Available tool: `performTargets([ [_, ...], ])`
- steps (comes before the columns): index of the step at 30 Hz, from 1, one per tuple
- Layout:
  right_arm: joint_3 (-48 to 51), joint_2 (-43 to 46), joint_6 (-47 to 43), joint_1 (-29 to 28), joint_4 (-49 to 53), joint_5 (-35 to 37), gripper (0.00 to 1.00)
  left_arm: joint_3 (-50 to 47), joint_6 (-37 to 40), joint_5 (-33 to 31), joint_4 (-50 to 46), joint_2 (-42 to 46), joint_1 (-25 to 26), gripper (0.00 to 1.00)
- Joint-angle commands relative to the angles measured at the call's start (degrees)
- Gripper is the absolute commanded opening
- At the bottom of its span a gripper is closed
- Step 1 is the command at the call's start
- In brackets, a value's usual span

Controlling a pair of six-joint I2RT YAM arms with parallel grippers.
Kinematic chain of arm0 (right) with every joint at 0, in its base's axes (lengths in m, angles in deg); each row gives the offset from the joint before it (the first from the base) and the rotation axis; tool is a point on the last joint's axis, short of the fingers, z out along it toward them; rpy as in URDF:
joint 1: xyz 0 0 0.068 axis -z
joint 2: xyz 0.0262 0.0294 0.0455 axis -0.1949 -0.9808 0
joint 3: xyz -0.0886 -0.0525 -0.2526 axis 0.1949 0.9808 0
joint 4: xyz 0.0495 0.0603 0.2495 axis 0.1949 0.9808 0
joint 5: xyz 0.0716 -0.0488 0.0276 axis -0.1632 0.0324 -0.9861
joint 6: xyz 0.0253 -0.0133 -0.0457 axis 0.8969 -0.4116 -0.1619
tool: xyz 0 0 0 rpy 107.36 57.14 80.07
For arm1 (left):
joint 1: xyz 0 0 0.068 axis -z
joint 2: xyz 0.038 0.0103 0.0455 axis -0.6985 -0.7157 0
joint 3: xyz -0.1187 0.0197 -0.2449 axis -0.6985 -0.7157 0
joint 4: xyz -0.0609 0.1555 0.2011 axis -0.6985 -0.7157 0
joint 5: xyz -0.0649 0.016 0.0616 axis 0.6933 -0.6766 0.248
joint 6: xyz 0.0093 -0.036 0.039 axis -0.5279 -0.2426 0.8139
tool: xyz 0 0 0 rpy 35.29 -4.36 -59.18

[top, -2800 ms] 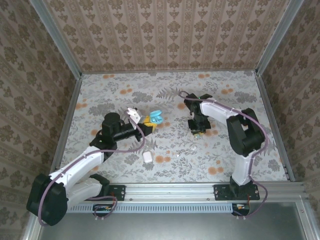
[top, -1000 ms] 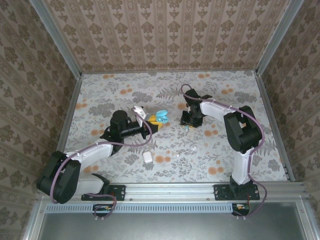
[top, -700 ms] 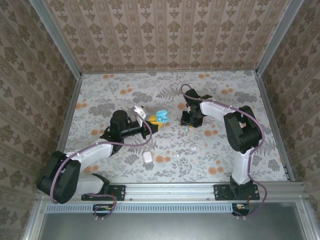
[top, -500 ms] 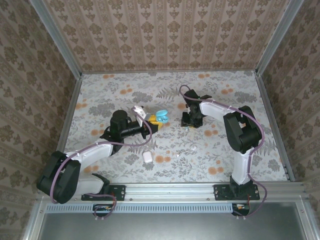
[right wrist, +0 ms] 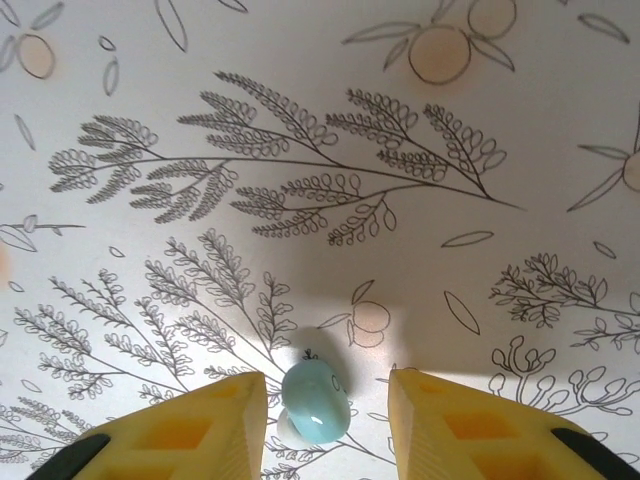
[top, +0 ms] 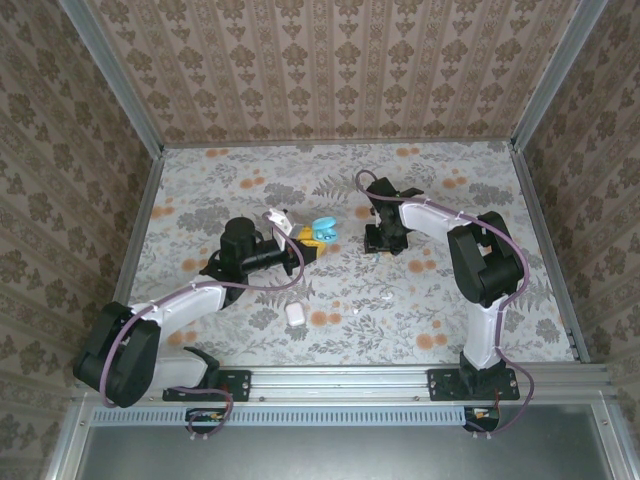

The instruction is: Insert the wireless bluetooth earbuds into the charging case

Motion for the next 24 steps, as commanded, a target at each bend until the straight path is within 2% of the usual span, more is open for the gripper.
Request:
performTargets([
  [1,-1.32,0.44,-1.34,-0.56,2.11,-0.41,0.37,1.47,1.13,1.34,-0.45,0.57,0.4,0.24],
  [14,-1.07,-2.45,-0.98,-1.74,2.44,-0.41,0.3,1.08,1.31,1.16,-1.06,1.16,0.49,0.24],
  [24,-1.29,-1.65,-1.06,-1.88,3.61,0.73,0.17,0.86,1.48,0.96,-1.23,1.54,0.49,0.23],
])
